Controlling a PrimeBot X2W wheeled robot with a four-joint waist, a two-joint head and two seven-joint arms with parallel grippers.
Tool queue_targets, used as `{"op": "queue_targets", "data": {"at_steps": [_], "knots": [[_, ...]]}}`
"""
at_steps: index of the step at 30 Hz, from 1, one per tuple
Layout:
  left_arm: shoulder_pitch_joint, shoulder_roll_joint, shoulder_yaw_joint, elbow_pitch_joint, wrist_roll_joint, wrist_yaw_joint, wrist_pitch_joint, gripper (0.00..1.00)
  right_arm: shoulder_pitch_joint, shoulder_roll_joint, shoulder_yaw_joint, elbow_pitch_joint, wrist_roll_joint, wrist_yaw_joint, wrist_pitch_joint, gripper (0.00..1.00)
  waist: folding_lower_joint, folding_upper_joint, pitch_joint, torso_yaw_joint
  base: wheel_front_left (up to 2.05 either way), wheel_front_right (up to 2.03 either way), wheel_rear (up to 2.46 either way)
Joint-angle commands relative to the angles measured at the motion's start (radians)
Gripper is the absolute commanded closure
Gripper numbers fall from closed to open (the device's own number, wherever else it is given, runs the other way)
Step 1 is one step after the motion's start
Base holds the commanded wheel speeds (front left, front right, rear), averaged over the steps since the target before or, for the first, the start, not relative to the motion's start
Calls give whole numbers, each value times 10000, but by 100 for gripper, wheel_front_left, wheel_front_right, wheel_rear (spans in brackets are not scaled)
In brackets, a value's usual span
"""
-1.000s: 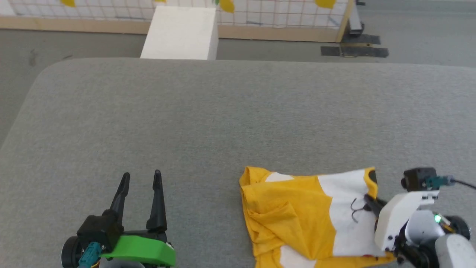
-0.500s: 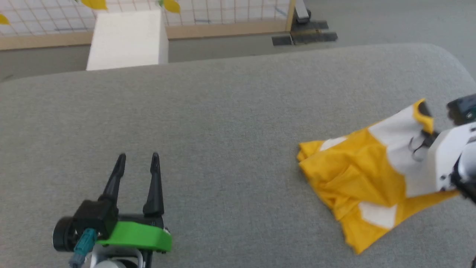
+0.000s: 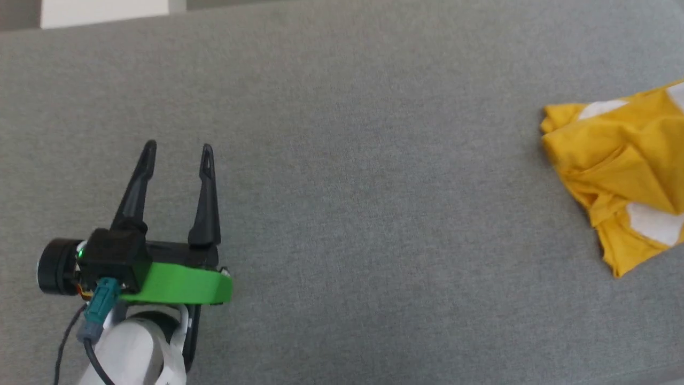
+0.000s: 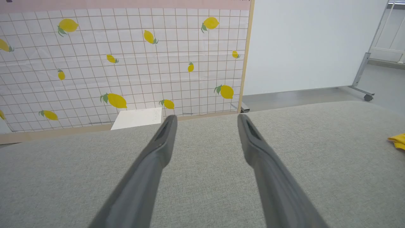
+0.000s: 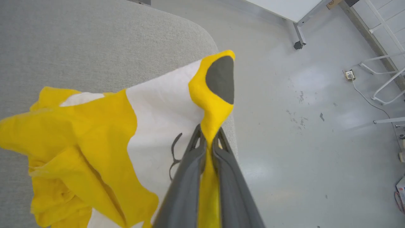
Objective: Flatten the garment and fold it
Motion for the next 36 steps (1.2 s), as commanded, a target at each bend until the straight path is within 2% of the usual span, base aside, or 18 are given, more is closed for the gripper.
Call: {"op": "queue_targets", "data": {"at_steps": [1, 6, 12, 18, 20, 21, 22, 29, 36], "knots": [[-240, 113, 26, -94, 161, 96, 38, 0, -177, -85, -130, 102, -98, -15, -109, 100, -1, -1, 950, -262, 0, 0, 0], [-685, 291, -34, -467, 489, 133, 313, 0, -349, -350, -683, 672, -258, -15, -569, 100, -1, -1, 1803, -316, 0, 0, 0], [-1103, 417, -160, -669, 769, 119, 567, 0, -688, -148, -1018, 1372, -732, -15, -1292, 100, -1, -1, 2531, -322, 0, 0, 0], [-1340, 574, -130, -866, 951, 163, 770, 0, -1051, 95, -1267, 2271, -1261, -15, -1549, 100, -1, -1, 2952, -278, 0, 0, 0], [-1399, 585, -58, -906, 967, 226, 746, 0, -1174, 140, -1320, 2524, -1427, -15, -1633, 60, -1, -1, 2997, -260, 0, 0, 0], [-1410, 570, -32, -921, 958, 256, 727, 0, -1209, 146, -1317, 2582, -1480, -15, -1663, 32, -1, -1, 3003, -257, 0, 0, 0], [-1426, 546, -11, -954, 919, 269, 687, 0, -1272, 152, -1319, 2678, -1554, -15, -1718, 0, -1, -1, 3005, -251, 0, 0, 0], [-1301, 346, -30, -934, 599, 257, 304, 0, -1594, 180, -1158, 3152, -1724, -15, -1981, 0, -1, -1, 2543, -202, 0, 0, 0], [-892, 45, 79, -420, 349, 501, -265, 0, -1364, 197, -851, 3037, -1457, -15, -2152, 0, -1, -1, 1376, -69, 0, 0, 0]]}}
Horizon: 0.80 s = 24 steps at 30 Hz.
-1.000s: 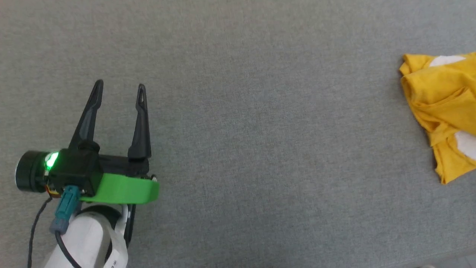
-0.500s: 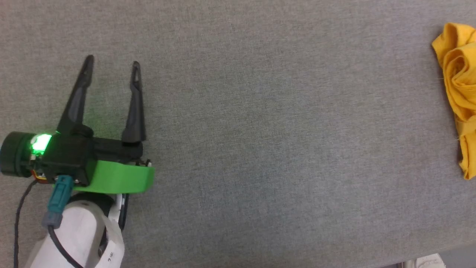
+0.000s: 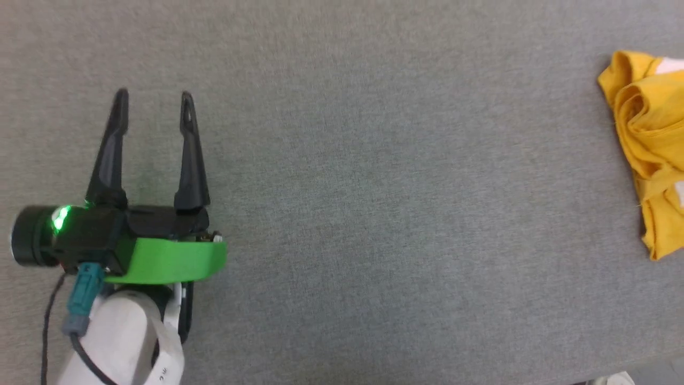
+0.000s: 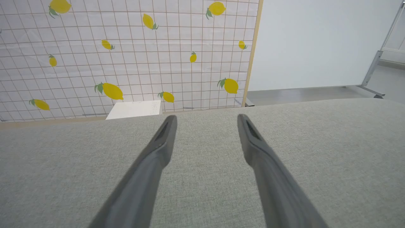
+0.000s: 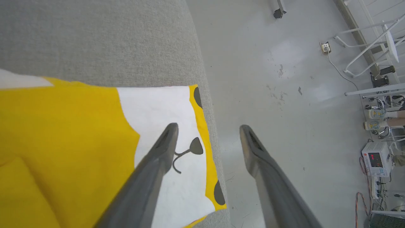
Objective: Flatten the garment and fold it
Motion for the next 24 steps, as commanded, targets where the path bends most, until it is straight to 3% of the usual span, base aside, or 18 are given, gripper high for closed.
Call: {"op": "queue_targets", "data": {"at_steps": [1, 5, 11, 15, 24], "knots": [[214, -43, 26, 150, -54, 43, -114, 0, 135, 94, 95, -127, 82, -17, -73, 0, -1, 0, -820, 125, 0, 0, 0], [644, -256, 47, 530, -363, 102, -373, 0, 677, 465, 77, -668, 373, -17, -248, 0, -1, 0, -1770, 306, 0, 0, 0], [1556, -486, 190, 936, -898, 142, -684, 0, 2118, 1525, 3, -2086, 733, -17, -455, 0, -1, 0, -3222, 645, 0, 0, 0], [2325, -528, 229, 1105, -1186, 110, -805, 0, 3654, 2698, -363, -3750, 738, -17, -637, 0, -1, 0, -4175, 1015, 0, 0, 0], [3247, -597, 109, 1288, -1419, 99, -881, 0, 5850, 4883, -1098, -6575, -416, -17, -1962, 0, -1, 0, -4982, 1640, 0, 0, 0]]}}
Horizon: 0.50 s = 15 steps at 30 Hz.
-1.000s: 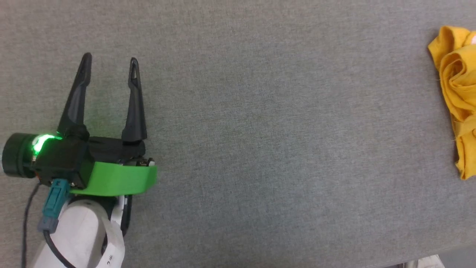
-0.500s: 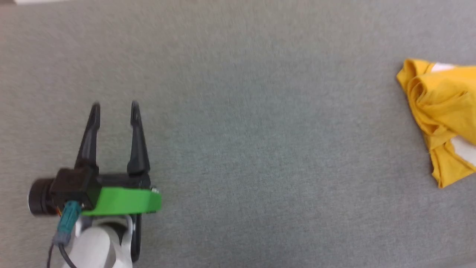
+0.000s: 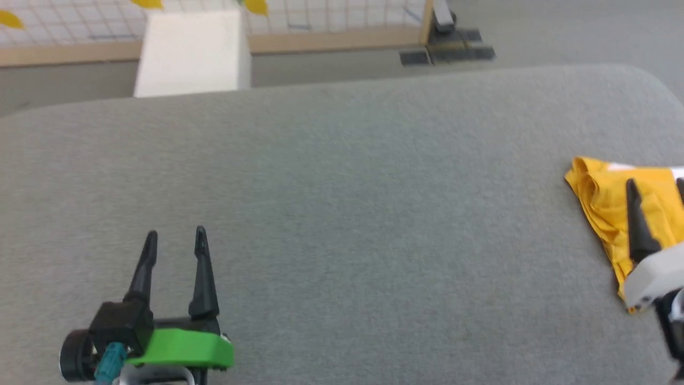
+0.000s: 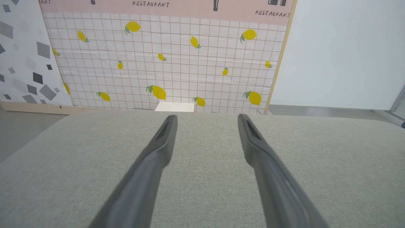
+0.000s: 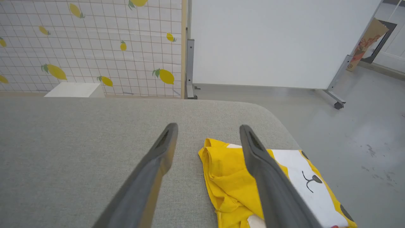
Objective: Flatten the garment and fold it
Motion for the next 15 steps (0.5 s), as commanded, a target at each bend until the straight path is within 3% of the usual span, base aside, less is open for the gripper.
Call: {"op": "queue_targets", "data": {"at_steps": [1, 8, 15], "knots": [[173, -90, -8, 57, -119, -21, -113, 0, 292, 284, -3, -248, -222, -15, -211, 0, 1, 0, -648, 631, 0, 0, 0], [473, -155, -188, 348, -157, -72, -159, 0, 1346, 1173, 178, -944, -1137, -15, -1022, 0, 1, 0, -1059, 955, 0, 0, 0], [741, -202, -333, 826, -174, -245, -254, 0, 2142, 1362, 315, -786, -1695, -15, -1856, 0, 1, 0, -1317, 1092, 0, 0, 0]]}}
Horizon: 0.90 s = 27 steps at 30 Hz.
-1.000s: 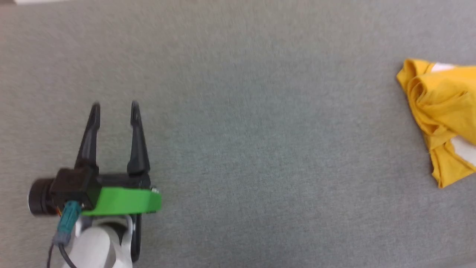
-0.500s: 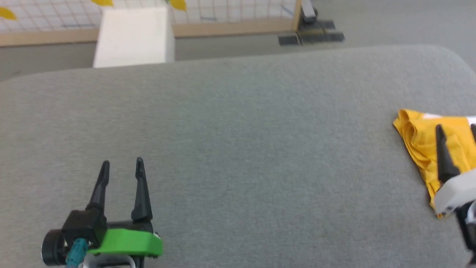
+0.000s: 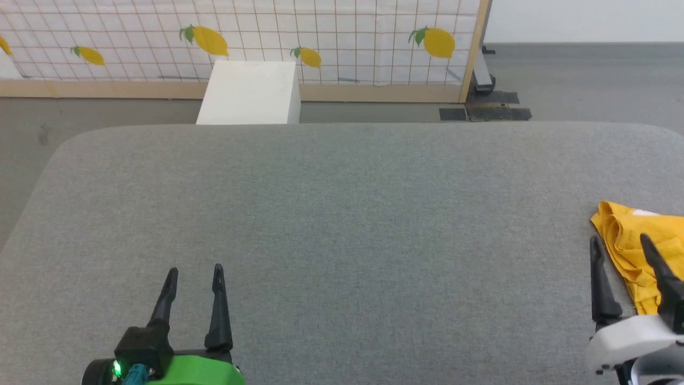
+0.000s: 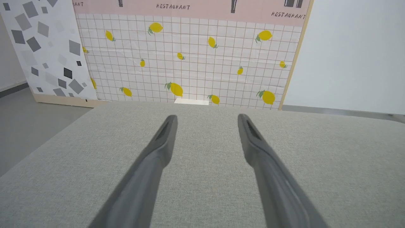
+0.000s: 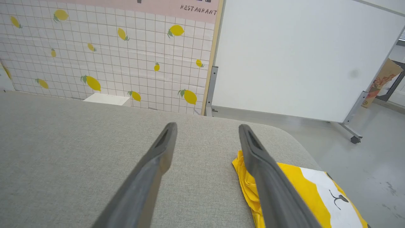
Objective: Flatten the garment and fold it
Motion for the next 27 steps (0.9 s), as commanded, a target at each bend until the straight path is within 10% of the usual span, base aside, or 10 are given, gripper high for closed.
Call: {"op": "queue_targets", "data": {"at_steps": [1, 13, 14, 27], "knots": [[168, -52, -31, 138, -124, -81, -87, 0, 206, 22, 52, 155, 64, -17, -149, 0, 1, 0, -141, 111, 0, 0, 0], [253, -226, 21, 965, 156, -309, -186, 0, 359, 26, 6, 1104, 642, -17, -533, 0, 1, 0, -292, 173, 0, 0, 0], [123, -231, 3, 951, 155, -290, -114, 100, 303, 10, 20, 1103, 598, 0, -471, 100, 1, 0, -291, 172, 0, 0, 0], [37, -367, 169, 972, 371, -447, 65, 100, 234, 9, 153, 1119, 607, -1, -425, 100, 1, 0, -275, 175, 0, 0, 0]]}}
